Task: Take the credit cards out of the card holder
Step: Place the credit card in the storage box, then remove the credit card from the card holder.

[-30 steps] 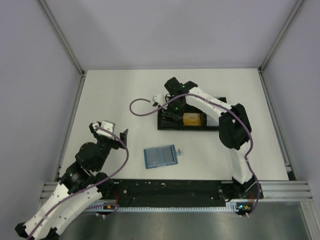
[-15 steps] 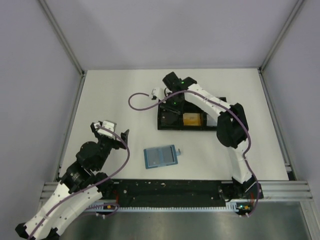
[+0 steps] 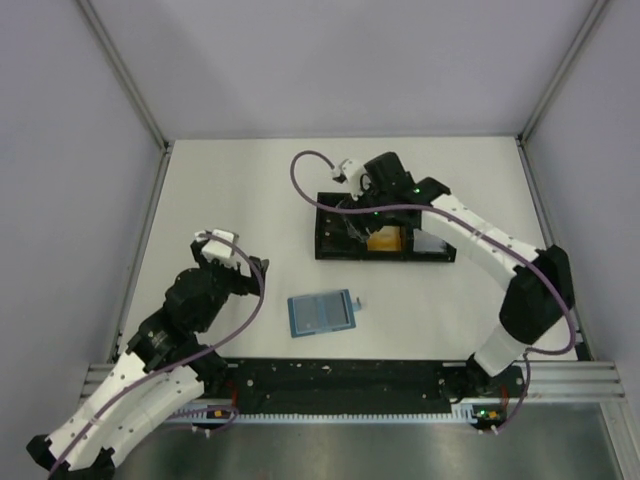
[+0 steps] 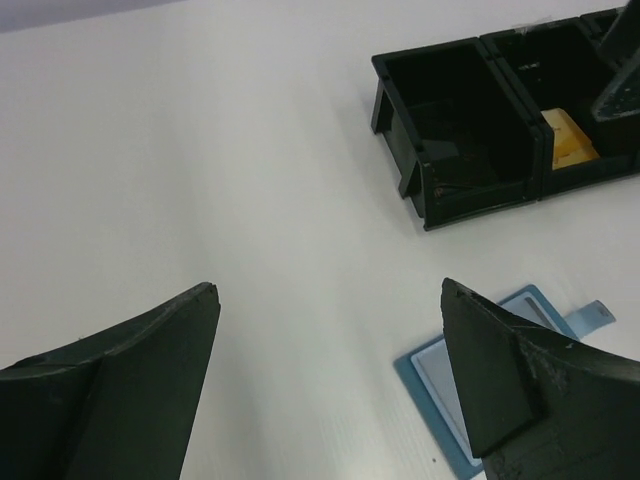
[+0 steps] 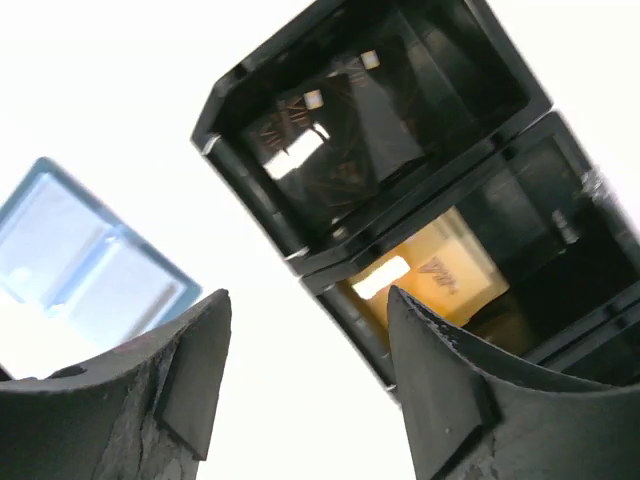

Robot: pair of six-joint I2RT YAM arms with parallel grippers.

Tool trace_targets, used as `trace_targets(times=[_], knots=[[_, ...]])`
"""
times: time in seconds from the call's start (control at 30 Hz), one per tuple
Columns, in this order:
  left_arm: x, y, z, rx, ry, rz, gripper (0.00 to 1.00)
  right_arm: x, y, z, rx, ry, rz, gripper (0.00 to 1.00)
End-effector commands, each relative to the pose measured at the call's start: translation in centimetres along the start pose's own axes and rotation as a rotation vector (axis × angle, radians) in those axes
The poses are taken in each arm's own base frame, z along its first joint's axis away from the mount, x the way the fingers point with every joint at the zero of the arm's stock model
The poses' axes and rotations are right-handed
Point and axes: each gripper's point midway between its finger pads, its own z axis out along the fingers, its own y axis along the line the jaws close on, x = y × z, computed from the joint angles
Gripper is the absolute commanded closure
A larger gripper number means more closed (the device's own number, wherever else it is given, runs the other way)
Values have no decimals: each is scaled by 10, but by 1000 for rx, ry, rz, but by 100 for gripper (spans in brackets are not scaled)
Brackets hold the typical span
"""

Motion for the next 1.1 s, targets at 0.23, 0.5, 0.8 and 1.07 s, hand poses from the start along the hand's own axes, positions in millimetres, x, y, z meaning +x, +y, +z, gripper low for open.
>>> trace_targets(times=[0.23, 0.5, 0.8, 1.07], knots=[[31, -62, 4, 207, 221, -348, 7, 0, 116, -41, -280, -378, 387, 34], [82, -105, 14, 331, 365, -544, 12, 42, 157, 1, -355, -325, 564, 37], [136, -109, 22, 269, 500, -547, 26, 80, 164, 29, -343, -214, 669, 42], [175, -107, 19, 214, 632, -509, 38, 98, 165, 43, -318, -144, 682, 45]])
